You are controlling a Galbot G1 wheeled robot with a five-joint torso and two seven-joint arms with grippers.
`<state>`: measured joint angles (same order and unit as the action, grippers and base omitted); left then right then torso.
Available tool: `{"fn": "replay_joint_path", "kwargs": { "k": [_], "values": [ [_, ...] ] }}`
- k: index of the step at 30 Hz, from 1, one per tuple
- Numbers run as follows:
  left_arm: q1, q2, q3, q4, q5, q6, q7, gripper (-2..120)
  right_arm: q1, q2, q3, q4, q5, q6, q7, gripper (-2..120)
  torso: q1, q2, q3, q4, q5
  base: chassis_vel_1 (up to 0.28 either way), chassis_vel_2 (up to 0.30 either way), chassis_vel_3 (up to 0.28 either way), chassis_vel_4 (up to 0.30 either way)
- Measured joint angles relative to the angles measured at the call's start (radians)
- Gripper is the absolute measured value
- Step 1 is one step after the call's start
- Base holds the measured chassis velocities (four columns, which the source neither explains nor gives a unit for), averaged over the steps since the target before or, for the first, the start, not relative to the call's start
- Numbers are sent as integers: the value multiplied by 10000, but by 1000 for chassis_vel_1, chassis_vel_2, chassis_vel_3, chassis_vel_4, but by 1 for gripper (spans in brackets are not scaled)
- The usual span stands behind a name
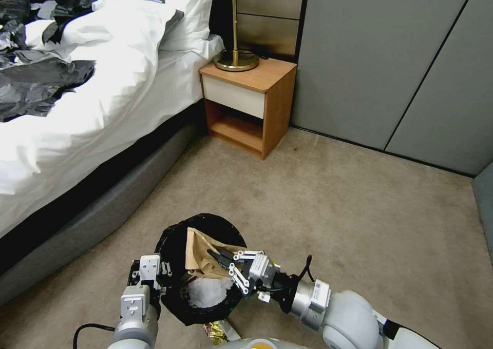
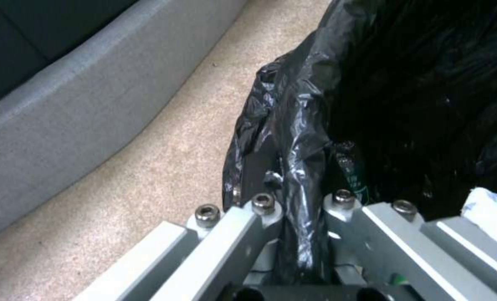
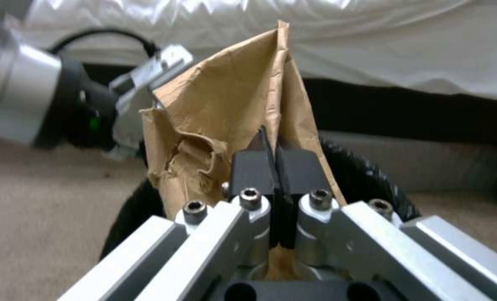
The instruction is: Pick up the trash bin, then pick up the garbage from the floor and place it into the trash bin.
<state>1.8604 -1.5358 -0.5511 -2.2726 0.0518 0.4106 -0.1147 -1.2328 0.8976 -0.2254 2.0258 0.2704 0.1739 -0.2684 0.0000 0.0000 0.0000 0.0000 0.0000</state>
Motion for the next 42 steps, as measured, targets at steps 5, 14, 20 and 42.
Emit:
{"fn": "replay_joint_path", "kwargs": {
  "k": [5, 14, 20, 42],
  "values": [
    [26, -1, 17, -6, 17, 0, -3, 0, 68, 93, -10, -82, -89, -34, -10, 14, 0, 0, 0, 0, 0, 0, 0, 0, 0],
    [99, -11, 49, -14, 73, -38, -4, 0, 254, 157, -55, -130, -83, -90, -11, 47, 0, 0, 0, 0, 0, 0, 0, 0, 0],
    [127, -54, 173, -14, 202, -88, -4, 0, 494, 159, 25, -77, 68, -177, -24, 74, 0, 0, 0, 0, 0, 0, 0, 0, 0],
    [6, 129, -618, -71, -391, -21, 11, 0, -1731, 412, 4825, 2964, -349, 71, 1735, 100, 0, 0, 0, -2, 0, 0, 0, 0, 0]
  ]
}}
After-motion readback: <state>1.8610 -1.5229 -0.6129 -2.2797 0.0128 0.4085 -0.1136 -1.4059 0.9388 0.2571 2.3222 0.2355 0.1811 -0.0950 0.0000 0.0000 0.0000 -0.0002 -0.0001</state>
